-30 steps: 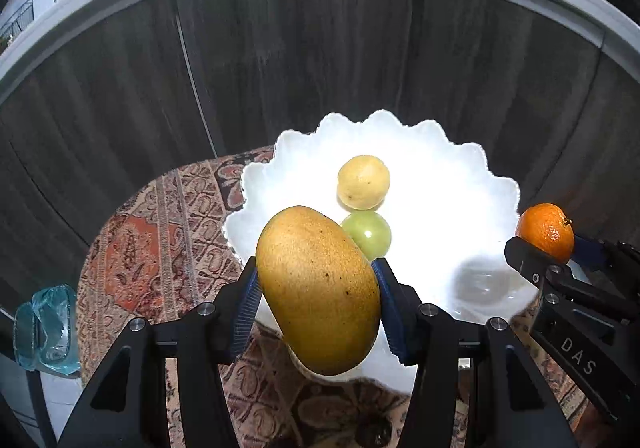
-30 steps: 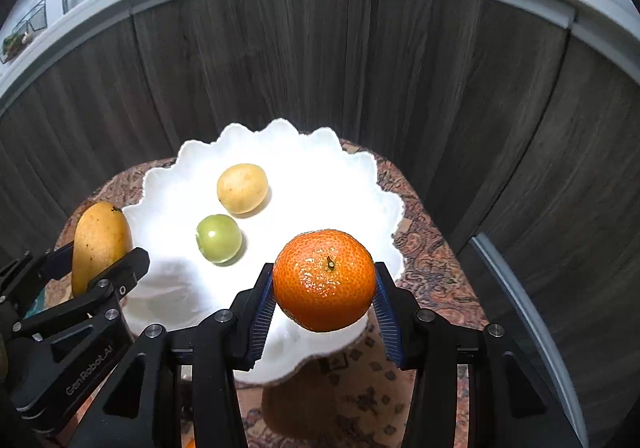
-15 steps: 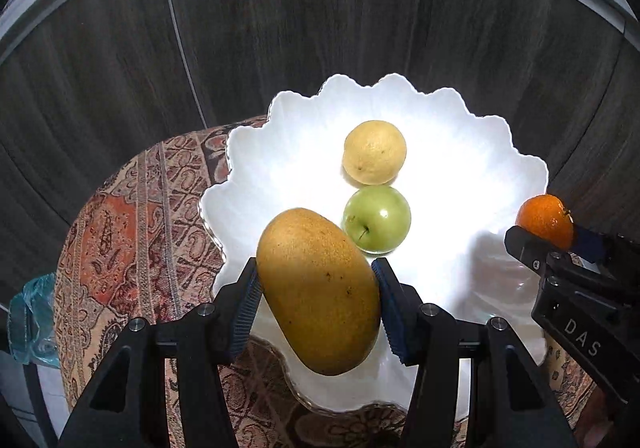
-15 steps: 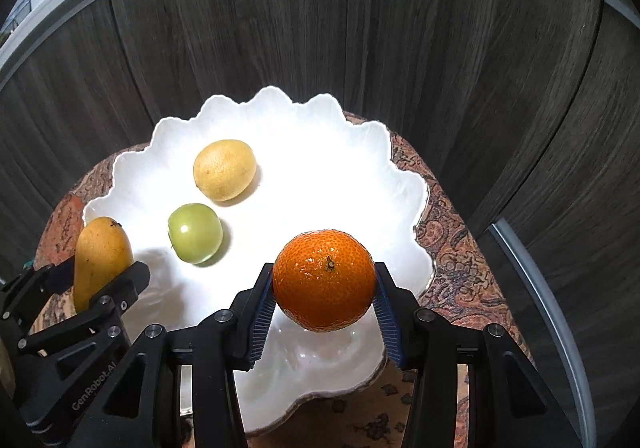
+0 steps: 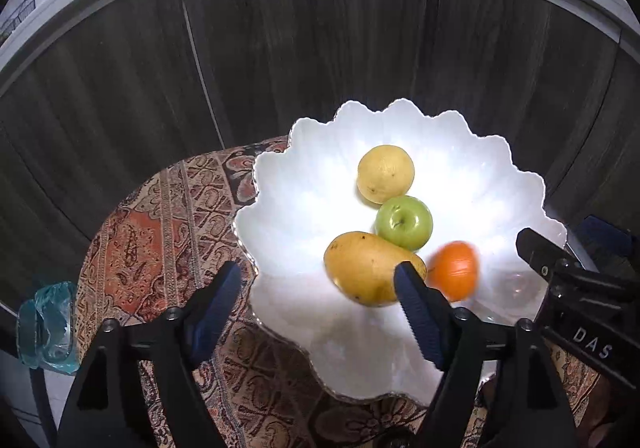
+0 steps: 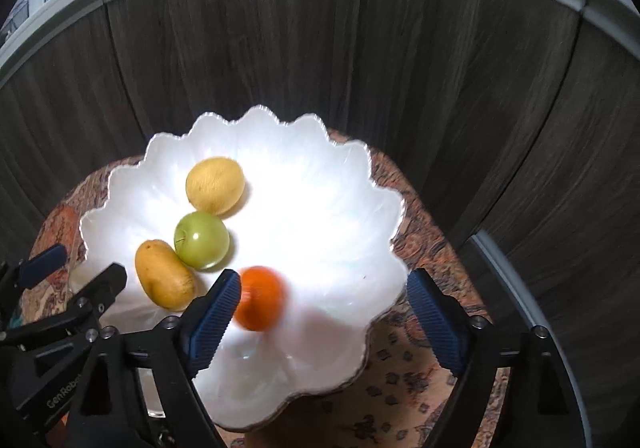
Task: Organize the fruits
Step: 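Open both tools to release the mango and tangerine into the bowl, then withdraw both tools back from the bowl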
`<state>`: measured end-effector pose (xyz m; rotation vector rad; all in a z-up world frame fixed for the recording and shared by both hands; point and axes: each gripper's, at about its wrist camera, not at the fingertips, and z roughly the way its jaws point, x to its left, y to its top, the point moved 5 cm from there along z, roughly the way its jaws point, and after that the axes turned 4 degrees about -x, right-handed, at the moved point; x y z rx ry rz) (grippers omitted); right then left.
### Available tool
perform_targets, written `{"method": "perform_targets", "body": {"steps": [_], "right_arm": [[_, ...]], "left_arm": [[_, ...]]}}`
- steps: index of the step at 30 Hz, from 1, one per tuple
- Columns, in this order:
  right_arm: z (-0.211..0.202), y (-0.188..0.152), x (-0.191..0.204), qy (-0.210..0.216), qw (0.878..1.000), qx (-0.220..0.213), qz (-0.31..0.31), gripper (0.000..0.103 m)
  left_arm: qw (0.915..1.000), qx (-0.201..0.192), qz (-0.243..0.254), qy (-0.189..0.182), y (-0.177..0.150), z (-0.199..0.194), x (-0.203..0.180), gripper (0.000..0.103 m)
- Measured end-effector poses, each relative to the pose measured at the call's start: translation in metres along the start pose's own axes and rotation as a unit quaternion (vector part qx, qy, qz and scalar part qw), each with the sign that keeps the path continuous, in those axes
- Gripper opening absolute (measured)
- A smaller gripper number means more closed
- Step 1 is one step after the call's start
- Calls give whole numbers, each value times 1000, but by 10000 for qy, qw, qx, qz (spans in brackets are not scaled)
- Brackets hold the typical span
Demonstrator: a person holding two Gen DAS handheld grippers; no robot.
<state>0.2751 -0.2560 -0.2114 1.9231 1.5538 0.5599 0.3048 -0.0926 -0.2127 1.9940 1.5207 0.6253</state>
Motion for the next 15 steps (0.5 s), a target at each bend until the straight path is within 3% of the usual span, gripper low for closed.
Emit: {"method": "perform_targets", "body": {"steps": [5, 15], "right_arm": [[-13, 4, -3, 7, 9999, -75, 103, 90], [-49, 3, -6, 59, 9994, -293, 180, 90]], "left_arm": [[9999, -119, 4, 46, 4, -16, 2, 95], [9993, -356, 89, 114, 4, -58, 4, 98]]}}
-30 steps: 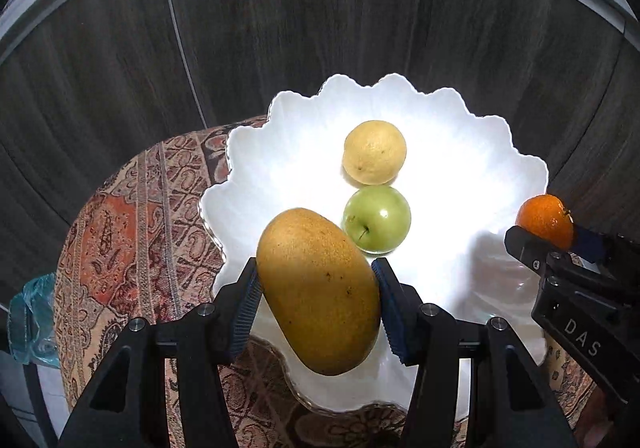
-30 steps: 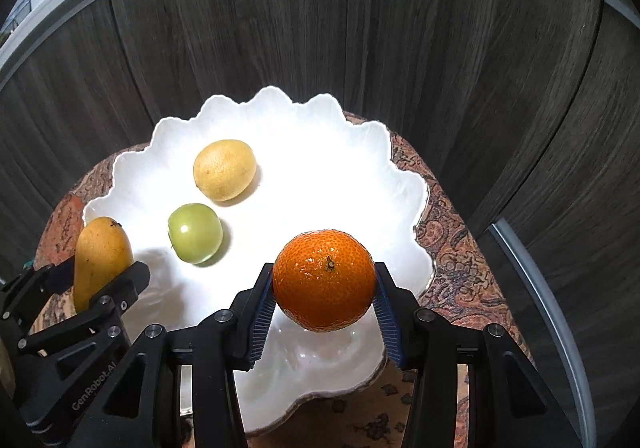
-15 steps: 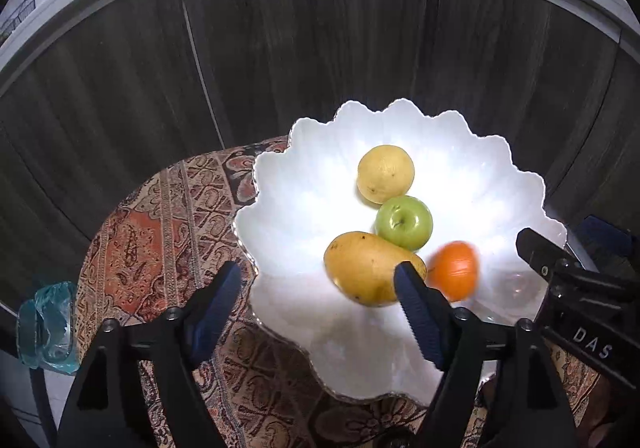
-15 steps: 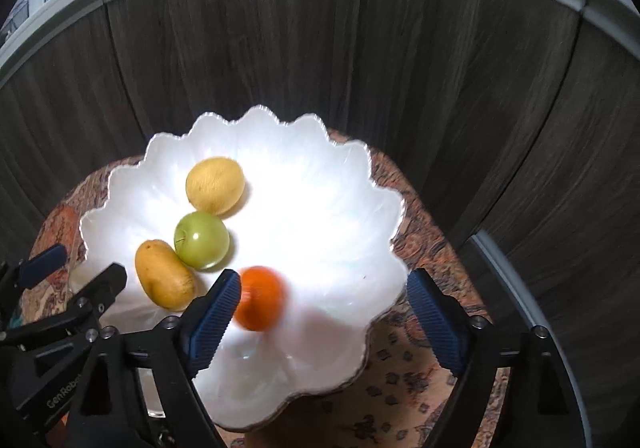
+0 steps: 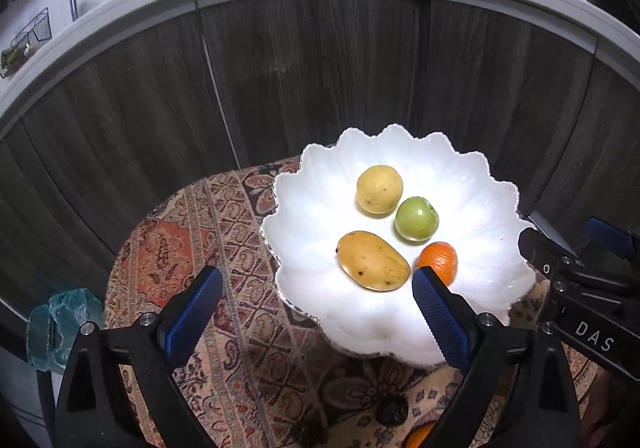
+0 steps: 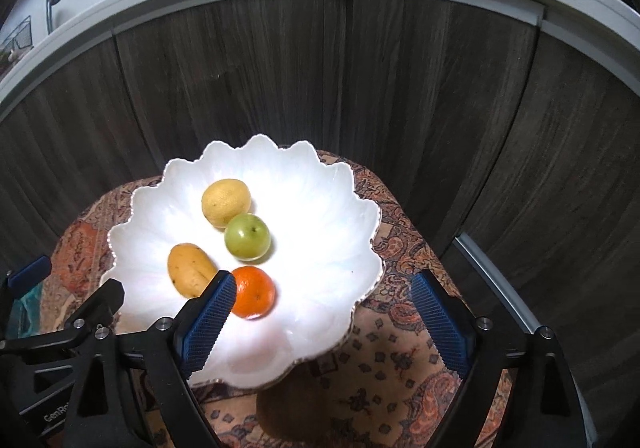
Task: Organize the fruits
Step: 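Withdraw both tools back from the bowl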
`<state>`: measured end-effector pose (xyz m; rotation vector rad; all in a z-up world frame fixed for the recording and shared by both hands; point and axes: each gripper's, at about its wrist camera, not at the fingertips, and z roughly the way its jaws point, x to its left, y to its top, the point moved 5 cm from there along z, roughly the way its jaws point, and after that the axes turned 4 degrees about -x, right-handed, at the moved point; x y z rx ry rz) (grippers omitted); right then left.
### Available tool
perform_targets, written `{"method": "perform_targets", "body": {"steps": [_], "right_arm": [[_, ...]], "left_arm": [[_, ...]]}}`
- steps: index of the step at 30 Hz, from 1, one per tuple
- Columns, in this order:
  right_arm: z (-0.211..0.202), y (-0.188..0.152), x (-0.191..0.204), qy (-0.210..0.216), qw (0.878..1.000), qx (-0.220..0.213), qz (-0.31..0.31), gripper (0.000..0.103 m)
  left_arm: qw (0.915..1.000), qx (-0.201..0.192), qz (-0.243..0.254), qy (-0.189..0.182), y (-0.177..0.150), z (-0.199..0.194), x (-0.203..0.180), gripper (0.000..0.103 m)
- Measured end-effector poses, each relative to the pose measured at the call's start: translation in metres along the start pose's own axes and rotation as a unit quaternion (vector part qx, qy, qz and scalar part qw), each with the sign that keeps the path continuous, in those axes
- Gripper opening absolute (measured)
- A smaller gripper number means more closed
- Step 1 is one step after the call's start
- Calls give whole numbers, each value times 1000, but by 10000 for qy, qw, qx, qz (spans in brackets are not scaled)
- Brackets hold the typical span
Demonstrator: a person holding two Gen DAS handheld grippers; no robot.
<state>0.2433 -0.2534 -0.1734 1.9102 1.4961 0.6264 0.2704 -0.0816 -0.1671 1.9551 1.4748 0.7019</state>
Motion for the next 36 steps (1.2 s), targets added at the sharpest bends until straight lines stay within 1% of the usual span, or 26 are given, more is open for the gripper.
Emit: {"method": "perform_targets", "body": {"steps": [3, 10, 18, 22, 26, 36], "right_arm": [[-12, -1, -1, -17, 10000, -79, -21, 90], [-40, -2, -3, -31, 9998, -216, -41, 90], [-62, -6, -1, 17, 9994, -343, -46, 90], [-73, -11, 3, 69, 9993, -366, -39, 90], [-81, -16, 3, 83, 9992, -392, -37, 90], [-93, -41, 9, 127, 9993, -338, -128, 90]], "left_arm": [[9999, -121, 39, 58, 1, -15, 1, 100], [9997, -224, 13, 38, -1, -40, 4, 100], [9993, -356, 26, 81, -4, -67, 8, 100], [9993, -356, 3, 80, -7, -77, 11, 100], [9993, -340, 54, 136, -14, -85, 12, 100], [9996, -236, 83, 98, -45, -98, 14, 100]]}}
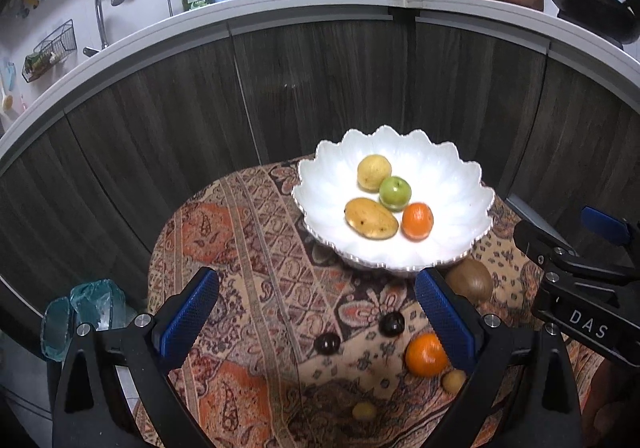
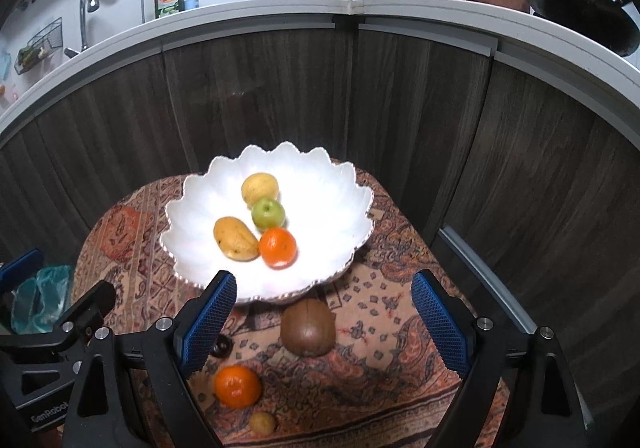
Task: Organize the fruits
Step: 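Withdraw both tools back from the bowl, then move both tools down toward the small tan round fruits on the rug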
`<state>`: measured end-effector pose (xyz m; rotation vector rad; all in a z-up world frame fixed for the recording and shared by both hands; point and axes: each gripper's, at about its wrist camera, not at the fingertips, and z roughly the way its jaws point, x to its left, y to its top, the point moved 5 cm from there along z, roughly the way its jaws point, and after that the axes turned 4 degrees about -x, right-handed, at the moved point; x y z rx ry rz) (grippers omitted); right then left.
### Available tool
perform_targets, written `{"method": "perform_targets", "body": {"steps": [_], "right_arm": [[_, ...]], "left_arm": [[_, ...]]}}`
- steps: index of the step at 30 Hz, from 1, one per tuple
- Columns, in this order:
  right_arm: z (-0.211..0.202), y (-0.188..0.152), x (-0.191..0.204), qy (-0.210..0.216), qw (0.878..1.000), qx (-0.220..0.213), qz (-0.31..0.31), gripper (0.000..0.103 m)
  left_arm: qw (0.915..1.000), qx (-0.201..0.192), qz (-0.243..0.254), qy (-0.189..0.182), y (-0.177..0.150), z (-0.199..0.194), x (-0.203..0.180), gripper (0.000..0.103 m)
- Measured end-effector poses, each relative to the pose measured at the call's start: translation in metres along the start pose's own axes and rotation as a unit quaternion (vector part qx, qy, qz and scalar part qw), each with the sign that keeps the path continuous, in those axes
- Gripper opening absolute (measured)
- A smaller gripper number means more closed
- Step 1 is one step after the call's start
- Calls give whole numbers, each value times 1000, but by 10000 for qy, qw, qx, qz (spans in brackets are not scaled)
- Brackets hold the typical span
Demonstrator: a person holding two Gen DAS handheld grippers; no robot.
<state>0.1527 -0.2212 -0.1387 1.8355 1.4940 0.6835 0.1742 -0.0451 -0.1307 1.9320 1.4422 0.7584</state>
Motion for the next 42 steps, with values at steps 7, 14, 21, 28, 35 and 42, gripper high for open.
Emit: {"method": "perform_targets", "body": {"steps": [7, 14, 21, 28, 35, 42], "right_arm": [[-2, -21, 3, -10, 9999, 79, -146, 90], [-2, -45, 7, 24, 9995, 228, -221, 90], [1, -66, 12, 84, 9987, 396, -314, 90], [-3, -82, 18, 265, 9987, 348, -278, 89], [0, -91, 17, 307, 9985, 389, -232, 89], [4, -101, 17, 263, 9979, 515, -282, 89]], "left_arm": [[10000, 45, 58, -1, -22, -4, -2, 100], [9999, 161, 27, 2, -45, -2, -2, 100], [9996, 272, -44, -39, -65, 0, -2, 100], [9994, 335, -44, -80, -80, 1, -3, 97], [9994, 329, -52, -42, -89, 3, -4, 97], [9989, 446, -71, -110, -97, 9, -6, 96]]}}
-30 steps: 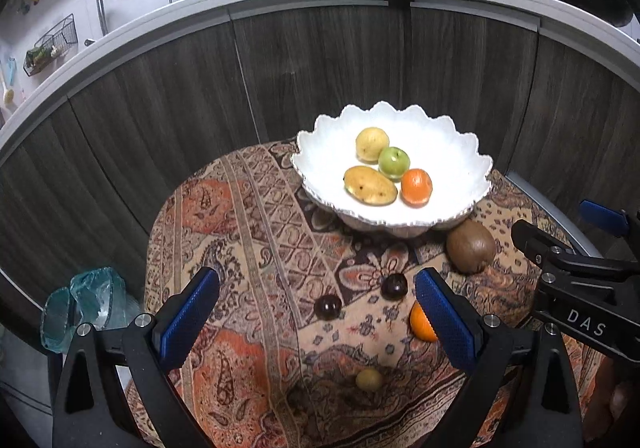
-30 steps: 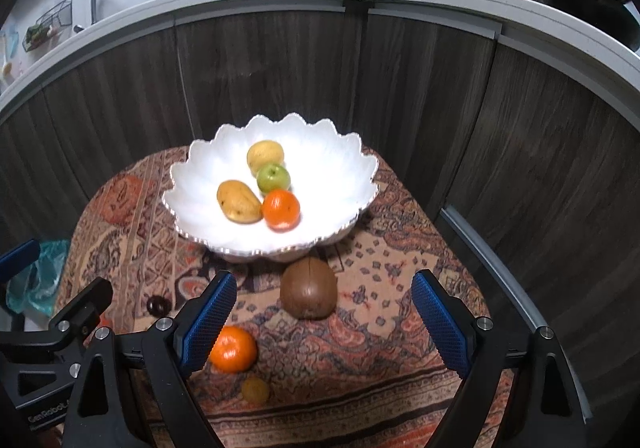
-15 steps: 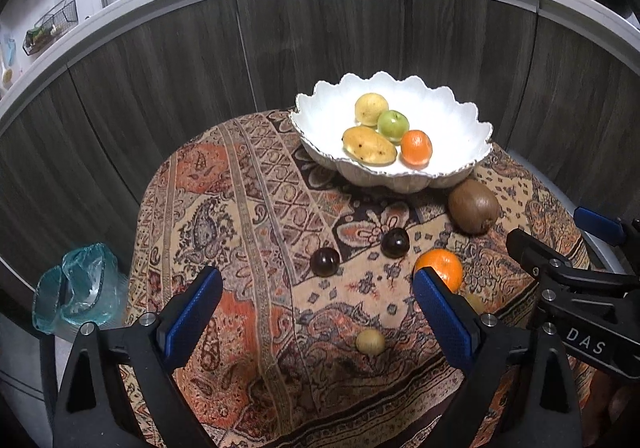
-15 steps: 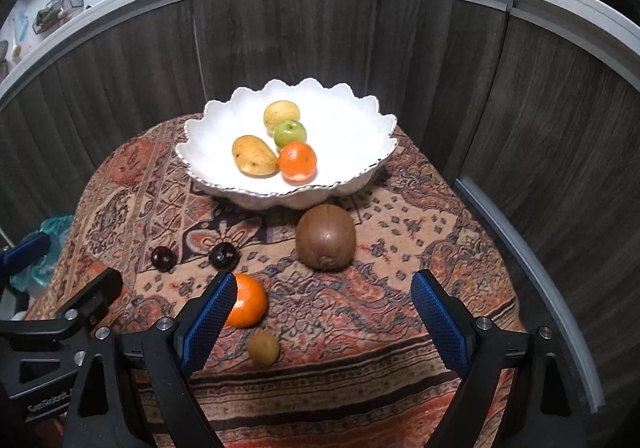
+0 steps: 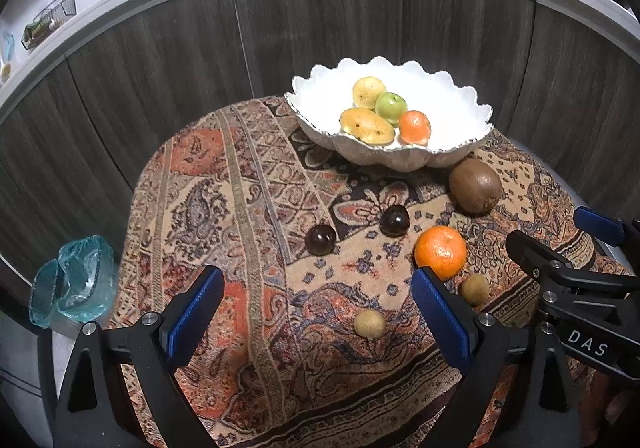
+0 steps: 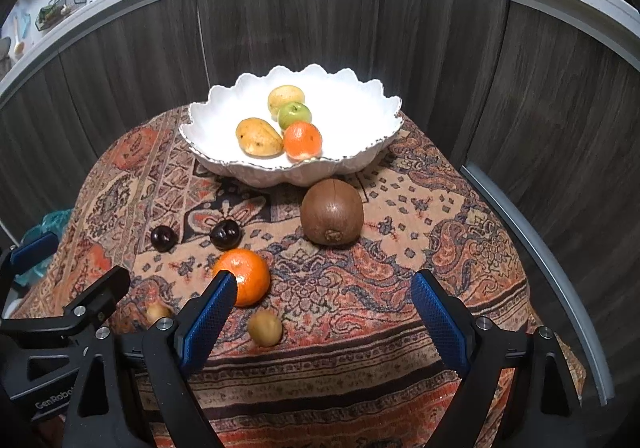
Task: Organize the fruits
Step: 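Move both tools down toward the small tan round fruits on the rug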
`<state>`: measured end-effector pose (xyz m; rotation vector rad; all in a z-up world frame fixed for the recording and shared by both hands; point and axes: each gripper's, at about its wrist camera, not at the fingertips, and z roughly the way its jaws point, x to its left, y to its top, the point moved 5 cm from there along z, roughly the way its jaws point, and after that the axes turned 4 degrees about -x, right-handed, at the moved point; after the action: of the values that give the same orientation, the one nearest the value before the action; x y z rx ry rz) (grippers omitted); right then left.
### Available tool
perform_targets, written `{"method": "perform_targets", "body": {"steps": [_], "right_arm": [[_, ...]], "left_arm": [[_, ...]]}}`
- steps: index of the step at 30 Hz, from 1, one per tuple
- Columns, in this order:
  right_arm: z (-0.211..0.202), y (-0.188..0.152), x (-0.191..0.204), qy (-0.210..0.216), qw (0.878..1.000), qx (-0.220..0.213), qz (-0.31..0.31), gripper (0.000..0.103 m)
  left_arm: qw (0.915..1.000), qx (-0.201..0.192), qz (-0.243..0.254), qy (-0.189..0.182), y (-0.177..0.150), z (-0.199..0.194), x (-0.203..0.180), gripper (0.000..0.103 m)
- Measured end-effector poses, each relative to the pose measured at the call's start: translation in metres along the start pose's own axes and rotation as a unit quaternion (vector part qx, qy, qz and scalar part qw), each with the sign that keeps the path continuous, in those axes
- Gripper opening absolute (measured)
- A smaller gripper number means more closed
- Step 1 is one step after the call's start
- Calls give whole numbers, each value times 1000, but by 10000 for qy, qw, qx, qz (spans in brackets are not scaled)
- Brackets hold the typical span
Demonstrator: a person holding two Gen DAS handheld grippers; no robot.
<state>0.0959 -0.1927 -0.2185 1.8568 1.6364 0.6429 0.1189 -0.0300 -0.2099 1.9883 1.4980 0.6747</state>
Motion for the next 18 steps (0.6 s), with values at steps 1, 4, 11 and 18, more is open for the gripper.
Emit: {"method": "perform_targets", "body": {"steps": [1, 4, 11, 18], "right_arm": [[1, -2, 0, -18, 10000, 24, -10, 89], [2, -6, -1, -77, 9999, 86, -53, 88], [14, -19, -2, -28, 9993, 367, -98, 73], [21, -25, -4, -9, 9988, 478, -114, 70]], "left_arm": [[10000, 37, 5, -27, -2, 2, -1, 96], [9999, 133, 29, -85, -7, 6, -5, 94], [9993, 338, 133, -129, -20, 19, -11, 84], [9980, 544, 235, -238, -31, 32, -19, 65]]}}
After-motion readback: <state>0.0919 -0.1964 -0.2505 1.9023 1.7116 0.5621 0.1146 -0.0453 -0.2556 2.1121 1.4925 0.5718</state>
